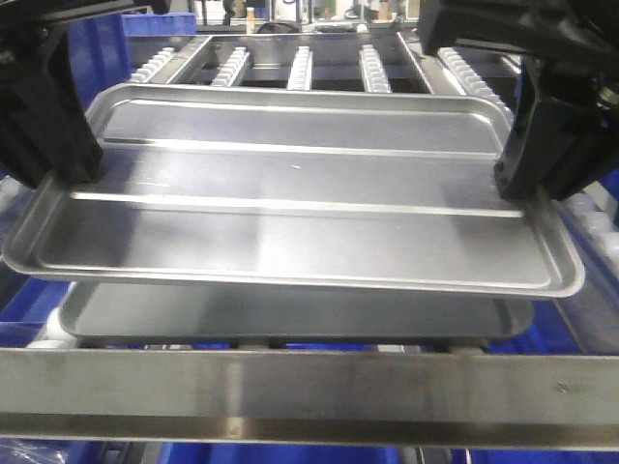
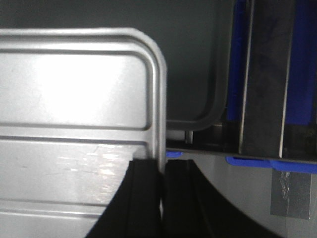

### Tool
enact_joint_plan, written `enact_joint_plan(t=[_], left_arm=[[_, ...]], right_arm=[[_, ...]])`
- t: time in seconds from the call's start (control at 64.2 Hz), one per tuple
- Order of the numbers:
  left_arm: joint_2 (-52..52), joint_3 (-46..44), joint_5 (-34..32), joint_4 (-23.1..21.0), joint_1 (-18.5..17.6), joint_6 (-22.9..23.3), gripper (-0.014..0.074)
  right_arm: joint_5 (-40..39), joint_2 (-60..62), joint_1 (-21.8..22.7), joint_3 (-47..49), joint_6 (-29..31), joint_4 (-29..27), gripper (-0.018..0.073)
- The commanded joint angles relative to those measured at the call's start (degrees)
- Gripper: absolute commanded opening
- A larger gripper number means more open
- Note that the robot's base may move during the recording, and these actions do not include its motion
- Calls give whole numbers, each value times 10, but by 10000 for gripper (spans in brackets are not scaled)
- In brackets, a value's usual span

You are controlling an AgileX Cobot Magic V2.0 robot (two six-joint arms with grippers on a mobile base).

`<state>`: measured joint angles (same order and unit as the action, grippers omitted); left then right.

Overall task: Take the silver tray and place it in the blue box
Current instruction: 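Hold the tray level in both grippers while the base drives away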

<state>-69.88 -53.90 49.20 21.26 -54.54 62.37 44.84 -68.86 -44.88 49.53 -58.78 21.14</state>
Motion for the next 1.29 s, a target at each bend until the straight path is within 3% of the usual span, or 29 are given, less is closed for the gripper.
enact_joint_plan(t=[0.0,1.278], left_arm=[[18,-13,-1,25,-3,9,-104],[18,-13,-3,18,-3,9,-104]], right_arm=[[-3,16,1,13,-1,23,32],[-3,16,1,13,-1,23,32]])
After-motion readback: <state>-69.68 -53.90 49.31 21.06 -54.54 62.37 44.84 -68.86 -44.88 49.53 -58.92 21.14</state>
